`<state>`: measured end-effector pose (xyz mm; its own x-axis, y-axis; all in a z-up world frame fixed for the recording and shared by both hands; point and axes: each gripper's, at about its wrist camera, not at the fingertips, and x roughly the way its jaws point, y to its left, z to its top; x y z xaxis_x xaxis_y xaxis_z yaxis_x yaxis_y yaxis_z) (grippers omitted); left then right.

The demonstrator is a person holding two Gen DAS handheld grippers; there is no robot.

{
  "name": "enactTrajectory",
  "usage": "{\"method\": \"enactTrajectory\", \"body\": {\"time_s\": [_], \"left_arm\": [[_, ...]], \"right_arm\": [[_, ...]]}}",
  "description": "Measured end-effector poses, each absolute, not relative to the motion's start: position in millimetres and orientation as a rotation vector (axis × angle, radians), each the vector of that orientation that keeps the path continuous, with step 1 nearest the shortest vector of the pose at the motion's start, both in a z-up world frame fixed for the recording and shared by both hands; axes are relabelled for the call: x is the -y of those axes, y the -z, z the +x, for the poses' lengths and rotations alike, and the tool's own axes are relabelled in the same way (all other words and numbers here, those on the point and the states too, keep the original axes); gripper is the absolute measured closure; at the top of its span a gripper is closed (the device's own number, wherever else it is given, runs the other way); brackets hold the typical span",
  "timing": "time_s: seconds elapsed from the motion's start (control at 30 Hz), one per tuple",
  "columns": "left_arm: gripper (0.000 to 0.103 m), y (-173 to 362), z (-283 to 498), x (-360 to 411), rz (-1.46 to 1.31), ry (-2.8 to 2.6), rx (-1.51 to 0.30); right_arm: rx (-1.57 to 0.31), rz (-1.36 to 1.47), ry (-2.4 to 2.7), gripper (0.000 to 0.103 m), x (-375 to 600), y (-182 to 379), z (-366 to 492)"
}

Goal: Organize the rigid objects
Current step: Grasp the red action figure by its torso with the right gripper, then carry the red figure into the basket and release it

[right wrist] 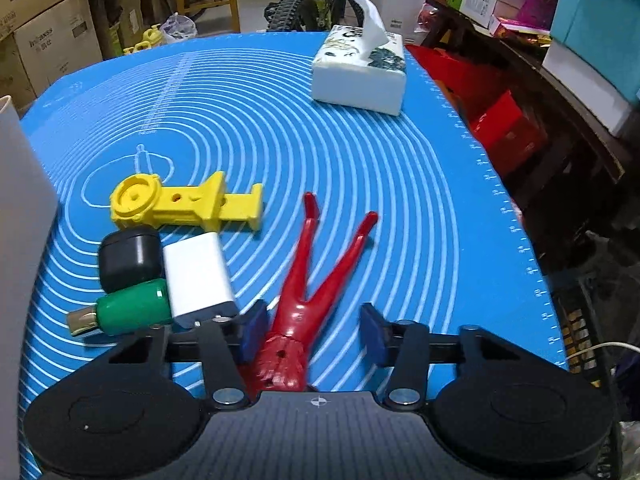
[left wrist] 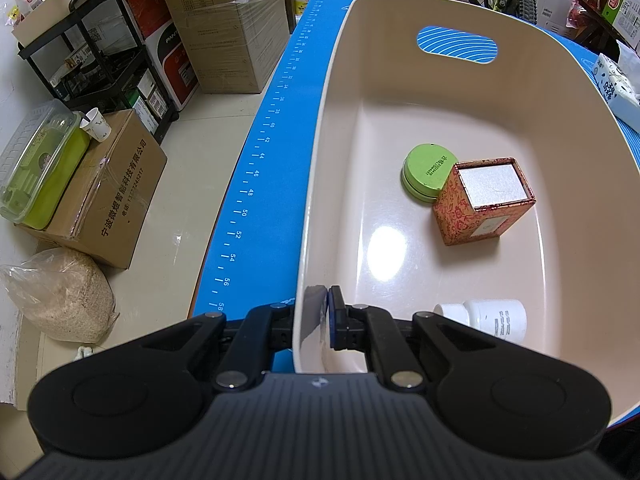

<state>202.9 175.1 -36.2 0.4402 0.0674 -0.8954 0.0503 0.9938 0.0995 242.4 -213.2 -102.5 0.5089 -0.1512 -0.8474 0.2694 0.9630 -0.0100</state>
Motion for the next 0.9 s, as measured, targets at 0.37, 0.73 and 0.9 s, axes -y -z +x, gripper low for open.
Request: {"method": "enactTrajectory", "body": {"time_s": [0.37, 0.73, 0.9], "left_arm": [[0.092, 37.5, 202.3, -175.6, 0.114, -0.011, -1.116], [0.092, 37.5, 202.4, -175.6, 0.114, -0.01, -1.116], [0.092, 37.6, 202.5, -175.6, 0.114, -0.01, -1.116]], "right_arm": [[-0.952, 0.043, 0.239, 0.068, 200.2, 91.3, 233.6], [-0.797, 0.008, 0.176, 0.068, 180.6, 31.8, 222.0], [-0.706, -0.003, 0.103, 0.068, 159.9, -4.7, 221.8]]}}
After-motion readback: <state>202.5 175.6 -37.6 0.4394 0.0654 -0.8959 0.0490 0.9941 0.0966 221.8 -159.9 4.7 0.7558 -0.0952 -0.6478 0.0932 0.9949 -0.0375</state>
